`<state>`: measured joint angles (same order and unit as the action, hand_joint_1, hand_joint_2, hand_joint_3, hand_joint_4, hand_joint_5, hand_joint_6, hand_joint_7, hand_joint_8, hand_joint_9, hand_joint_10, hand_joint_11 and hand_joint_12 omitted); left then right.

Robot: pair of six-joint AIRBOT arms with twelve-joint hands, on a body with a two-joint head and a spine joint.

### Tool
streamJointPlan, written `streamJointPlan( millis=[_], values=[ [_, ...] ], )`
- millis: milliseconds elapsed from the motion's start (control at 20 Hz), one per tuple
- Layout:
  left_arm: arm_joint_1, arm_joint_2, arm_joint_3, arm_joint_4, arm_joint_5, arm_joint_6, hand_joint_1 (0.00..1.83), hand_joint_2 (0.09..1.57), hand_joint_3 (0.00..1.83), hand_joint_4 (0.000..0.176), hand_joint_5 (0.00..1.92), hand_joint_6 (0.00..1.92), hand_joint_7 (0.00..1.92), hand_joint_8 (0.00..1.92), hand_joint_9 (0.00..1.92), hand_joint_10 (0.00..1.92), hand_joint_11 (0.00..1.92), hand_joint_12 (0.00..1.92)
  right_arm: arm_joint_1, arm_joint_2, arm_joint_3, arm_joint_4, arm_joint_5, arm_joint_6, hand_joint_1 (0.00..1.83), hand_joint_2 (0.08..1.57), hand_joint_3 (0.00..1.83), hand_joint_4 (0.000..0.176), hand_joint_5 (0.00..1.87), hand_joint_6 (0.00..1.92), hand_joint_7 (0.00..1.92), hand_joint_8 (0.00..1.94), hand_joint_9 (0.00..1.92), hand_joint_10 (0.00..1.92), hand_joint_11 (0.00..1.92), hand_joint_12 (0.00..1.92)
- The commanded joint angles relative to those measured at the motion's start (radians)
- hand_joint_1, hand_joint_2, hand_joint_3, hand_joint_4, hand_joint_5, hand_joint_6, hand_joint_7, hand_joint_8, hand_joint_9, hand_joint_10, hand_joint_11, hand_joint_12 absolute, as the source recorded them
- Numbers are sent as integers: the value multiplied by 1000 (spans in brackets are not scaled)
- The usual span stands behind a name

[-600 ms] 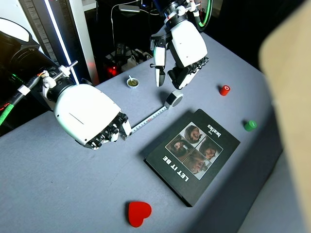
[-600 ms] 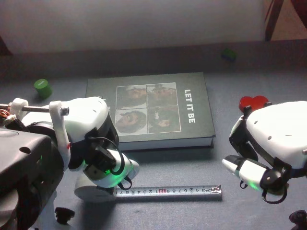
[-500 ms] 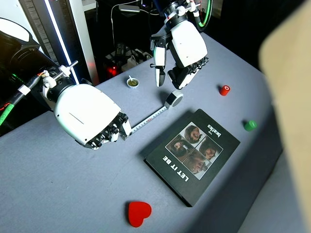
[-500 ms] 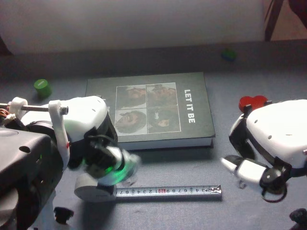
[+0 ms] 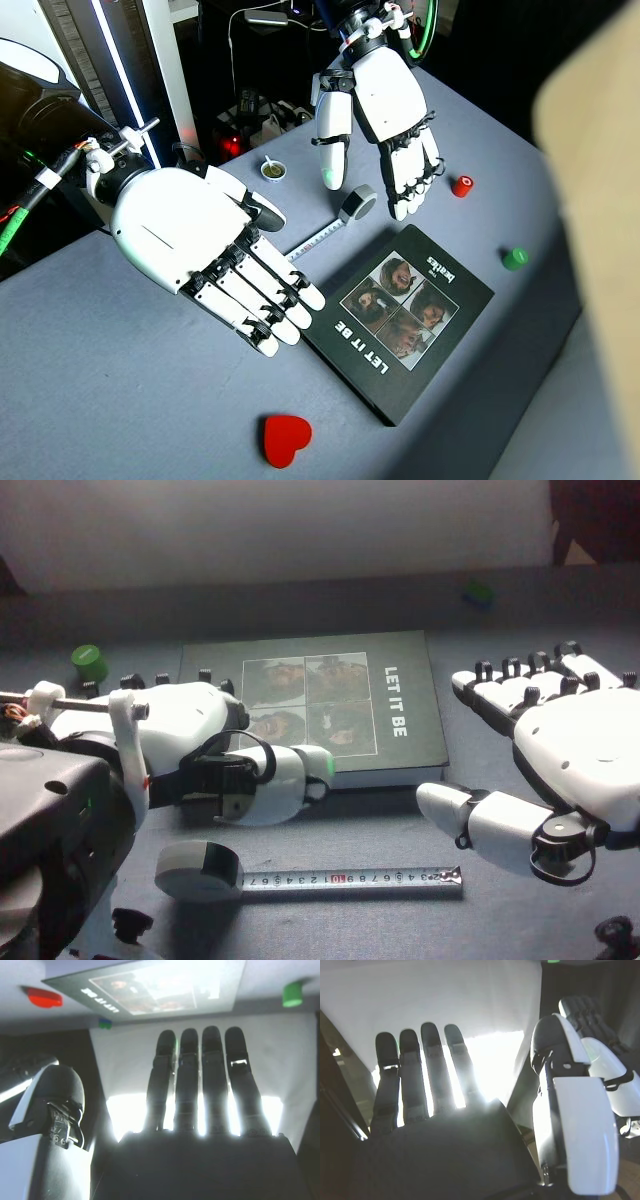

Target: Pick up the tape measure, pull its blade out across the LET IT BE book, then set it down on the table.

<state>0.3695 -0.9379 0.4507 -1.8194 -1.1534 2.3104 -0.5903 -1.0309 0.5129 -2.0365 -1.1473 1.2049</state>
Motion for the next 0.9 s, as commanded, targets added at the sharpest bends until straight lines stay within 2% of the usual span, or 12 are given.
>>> streamJointPlan(
  millis=[0, 150, 200, 250, 350, 400, 550, 600, 650, 750, 800, 850],
  values=[
    [-15, 10, 7, 82, 12, 3, 316, 1050, 0, 0, 331, 3, 307, 3, 298, 1, 35, 691, 2, 2, -3, -97, -58, 44, 121, 1177, 5, 0, 222, 4, 248, 0, 212, 4, 0, 779],
    [-48, 29, 27, 79, 64, 53, 576, 993, 0, 0, 345, 6, 340, 11, 316, 7, 56, 701, -5, 2, -3, -139, -84, 53, 121, 1179, 2, 0, 209, 2, 259, 3, 227, 5, 0, 828],
    [-75, 38, 41, 53, 104, 122, 627, 996, 0, 0, 345, 5, 344, 11, 320, 7, 59, 702, -5, 2, -4, -140, -92, 53, 119, 1180, 2, 0, 224, 8, 279, 11, 244, 12, 0, 828],
    [-119, 58, 62, 2, 154, 238, 700, 985, 0, 0, 362, 3, 372, 5, 344, 5, 81, 697, -10, 2, -4, -140, -108, 51, 122, 1184, 3, 0, 229, 7, 282, 7, 239, 7, 0, 806],
    [-147, 88, 82, -14, 216, 318, 863, 1013, 0, 0, 419, 4, 417, 2, 390, 4, 148, 680, -12, 2, -4, -140, -109, 71, 122, 1187, 3, 0, 232, 5, 297, 8, 235, 4, 0, 852],
    [-153, 117, 103, -16, 294, 317, 922, 1033, 6, 0, 432, 4, 433, 5, 410, 8, 167, 676, -13, 2, -4, -140, -106, 103, 125, 1190, 3, 0, 233, 4, 299, 5, 231, 2, 0, 875],
    [-116, 177, 140, 74, 466, 130, 992, 1074, 0, 0, 487, 0, 522, 0, 520, 2, 310, 607, -17, 2, -4, -141, -135, 105, 124, 1198, 3, 0, 243, 5, 301, 2, 254, 7, 0, 954],
    [-98, 192, 144, 167, 503, 12, 1011, 1086, 0, 0, 506, 0, 557, 0, 557, 1, 352, 587, -21, 3, -3, -153, -140, 89, 127, 1198, 2, 0, 247, 4, 300, 1, 245, 3, 0, 901],
    [-67, 213, 148, 287, 540, -157, 1022, 1097, 3, 0, 515, 2, 583, 7, 579, 7, 380, 588, -25, 3, -4, -172, -139, 86, 127, 1198, 1, 0, 242, 1, 285, 3, 224, 5, 0, 830],
    [-17, 243, 155, 436, 600, -381, 1039, 1105, 0, 0, 581, 1, 646, 0, 628, 1, 443, 553, -30, 3, -4, -180, -139, 87, 126, 1197, 1, 0, 234, 0, 278, 1, 219, 5, 0, 813],
    [32, 266, 152, 565, 622, -579, 1047, 1108, 1, 0, 591, 2, 659, 3, 634, 1, 451, 549, -32, 3, -4, -181, -130, 127, 127, 1197, 0, 0, 229, 0, 276, 0, 220, 4, 0, 793],
    [56, 276, 151, 646, 634, -699, 1058, 1110, 2, 0, 598, 4, 667, 5, 637, 2, 454, 546, -33, 3, -4, -183, -129, 142, 125, 1197, 1, 0, 228, 1, 273, 1, 223, 4, 0, 824]
  ],
)
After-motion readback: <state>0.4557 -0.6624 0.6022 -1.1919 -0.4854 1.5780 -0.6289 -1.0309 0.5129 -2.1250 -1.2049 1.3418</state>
